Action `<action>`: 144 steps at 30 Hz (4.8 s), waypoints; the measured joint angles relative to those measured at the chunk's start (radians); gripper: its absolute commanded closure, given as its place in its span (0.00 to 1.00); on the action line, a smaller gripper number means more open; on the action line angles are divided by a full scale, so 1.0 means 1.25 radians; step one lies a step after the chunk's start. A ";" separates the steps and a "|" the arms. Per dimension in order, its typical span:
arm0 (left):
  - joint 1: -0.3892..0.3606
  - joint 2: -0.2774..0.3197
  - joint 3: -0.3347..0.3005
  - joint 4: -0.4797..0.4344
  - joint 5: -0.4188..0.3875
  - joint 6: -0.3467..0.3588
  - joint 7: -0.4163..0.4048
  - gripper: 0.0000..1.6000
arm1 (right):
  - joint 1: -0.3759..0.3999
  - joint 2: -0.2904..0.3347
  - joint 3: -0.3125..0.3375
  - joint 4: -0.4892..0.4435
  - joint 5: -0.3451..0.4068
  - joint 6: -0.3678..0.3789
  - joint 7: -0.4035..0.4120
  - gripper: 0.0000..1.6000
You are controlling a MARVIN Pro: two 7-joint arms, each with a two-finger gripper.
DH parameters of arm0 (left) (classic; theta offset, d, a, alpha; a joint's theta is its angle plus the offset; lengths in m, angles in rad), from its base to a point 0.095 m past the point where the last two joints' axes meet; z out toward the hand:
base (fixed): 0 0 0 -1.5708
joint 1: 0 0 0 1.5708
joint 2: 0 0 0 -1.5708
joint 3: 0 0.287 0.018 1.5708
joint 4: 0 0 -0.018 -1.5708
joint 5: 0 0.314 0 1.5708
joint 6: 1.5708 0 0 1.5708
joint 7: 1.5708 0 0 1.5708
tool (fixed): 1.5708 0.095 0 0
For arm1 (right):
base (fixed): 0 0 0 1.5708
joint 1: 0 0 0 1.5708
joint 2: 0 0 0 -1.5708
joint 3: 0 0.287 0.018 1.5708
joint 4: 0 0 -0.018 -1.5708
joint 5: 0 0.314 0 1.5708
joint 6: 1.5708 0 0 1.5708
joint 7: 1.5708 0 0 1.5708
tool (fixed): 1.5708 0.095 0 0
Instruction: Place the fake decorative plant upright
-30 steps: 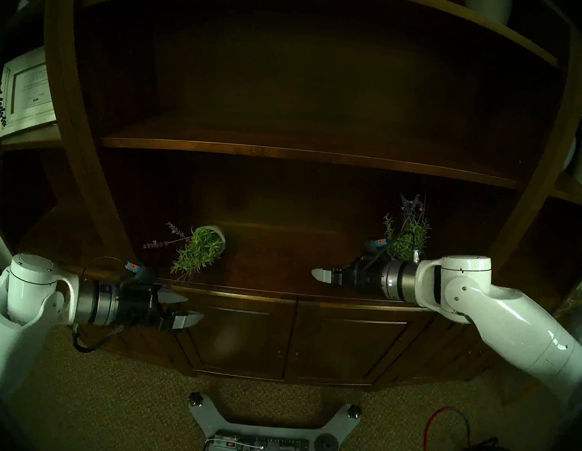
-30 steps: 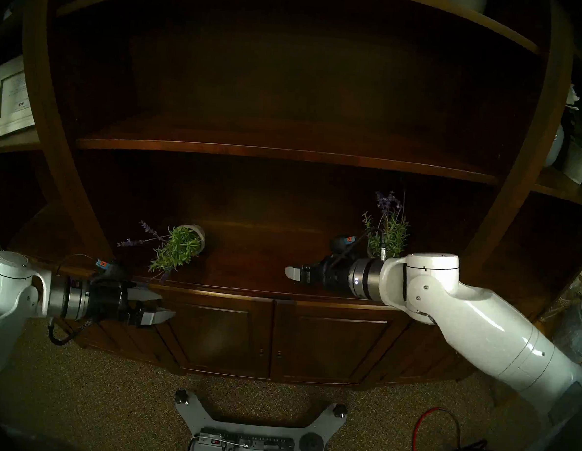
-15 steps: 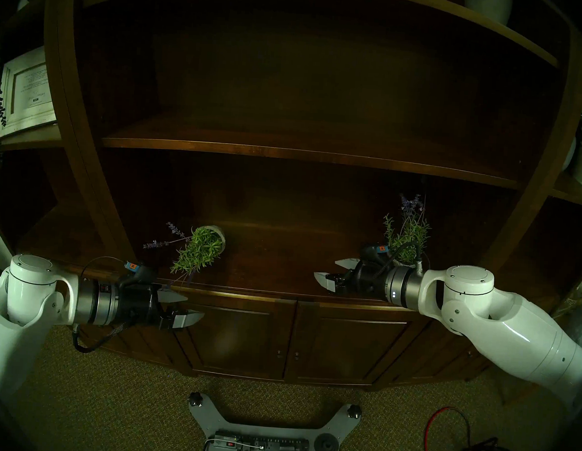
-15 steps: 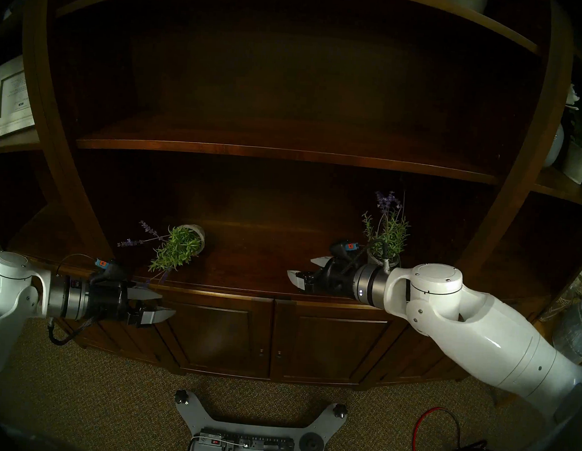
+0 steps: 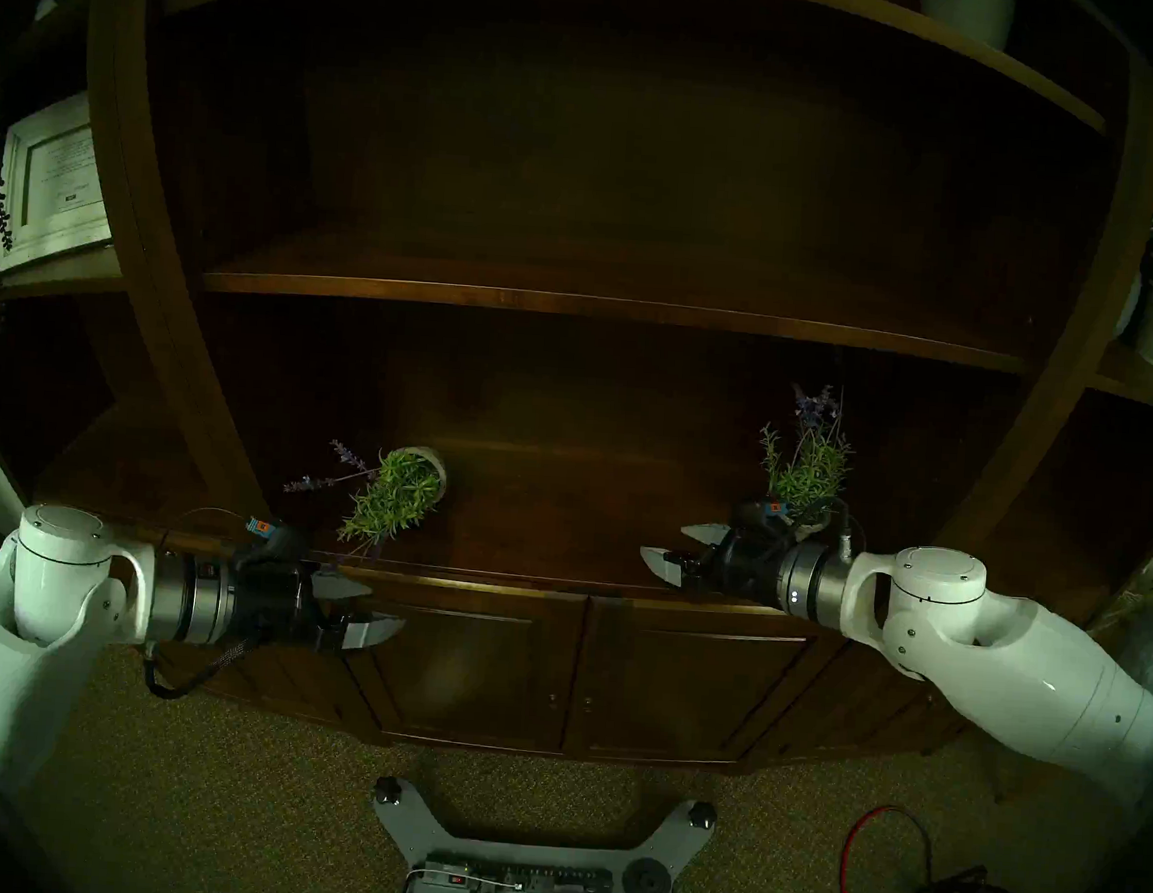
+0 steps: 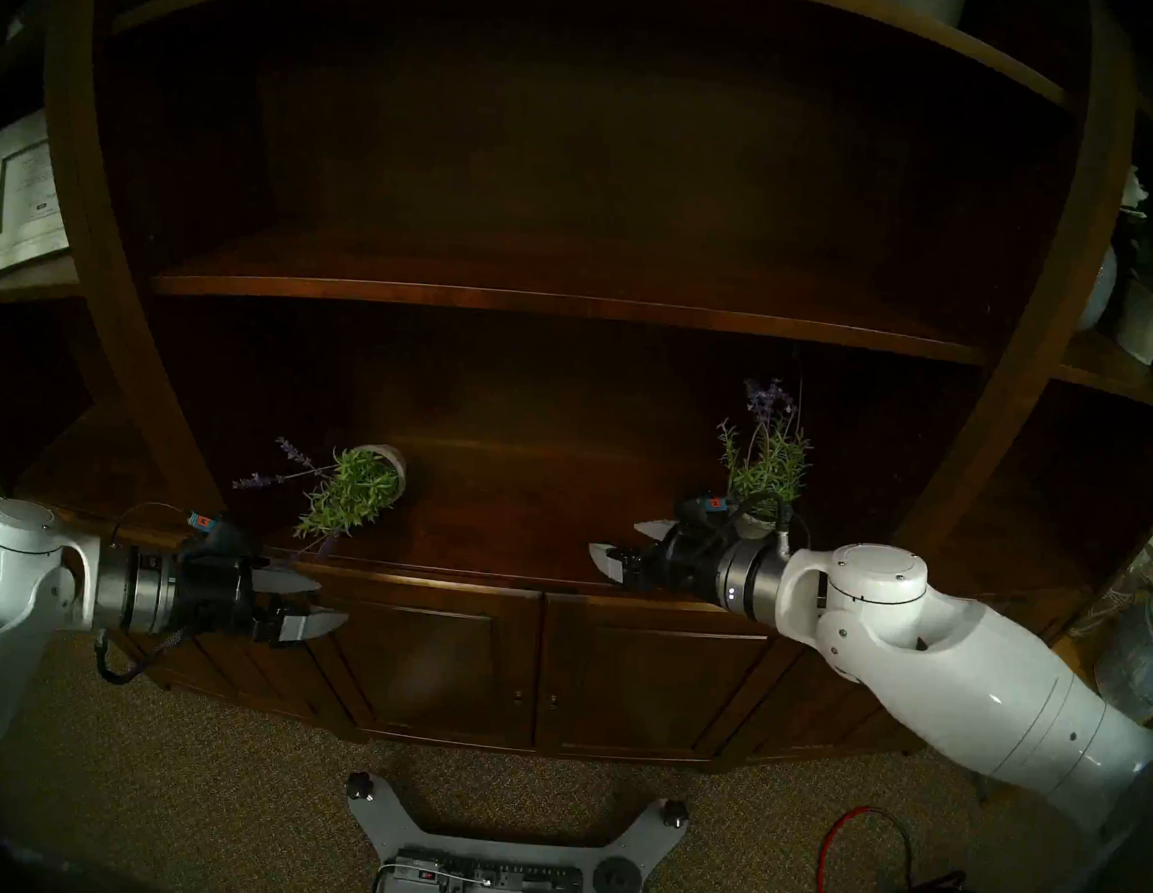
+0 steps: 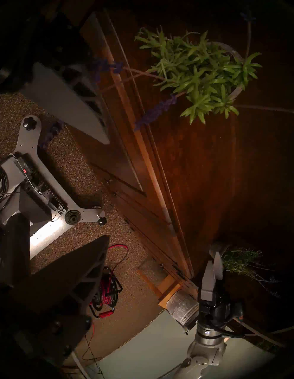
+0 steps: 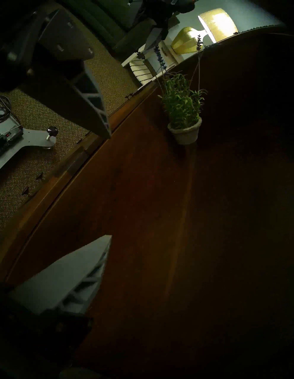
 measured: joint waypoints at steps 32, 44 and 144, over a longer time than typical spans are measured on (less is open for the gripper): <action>0.000 0.000 -0.001 -0.001 0.000 0.000 0.000 0.00 | -0.015 0.014 0.000 0.000 -0.026 -0.045 -0.027 0.00; 0.010 0.011 -0.017 -0.018 -0.002 0.031 -0.013 0.00 | -0.015 0.014 0.000 0.000 -0.024 -0.046 -0.023 0.00; -0.145 0.048 0.141 0.211 0.203 -0.350 0.100 0.00 | -0.015 0.016 -0.001 0.000 -0.023 -0.047 -0.020 0.00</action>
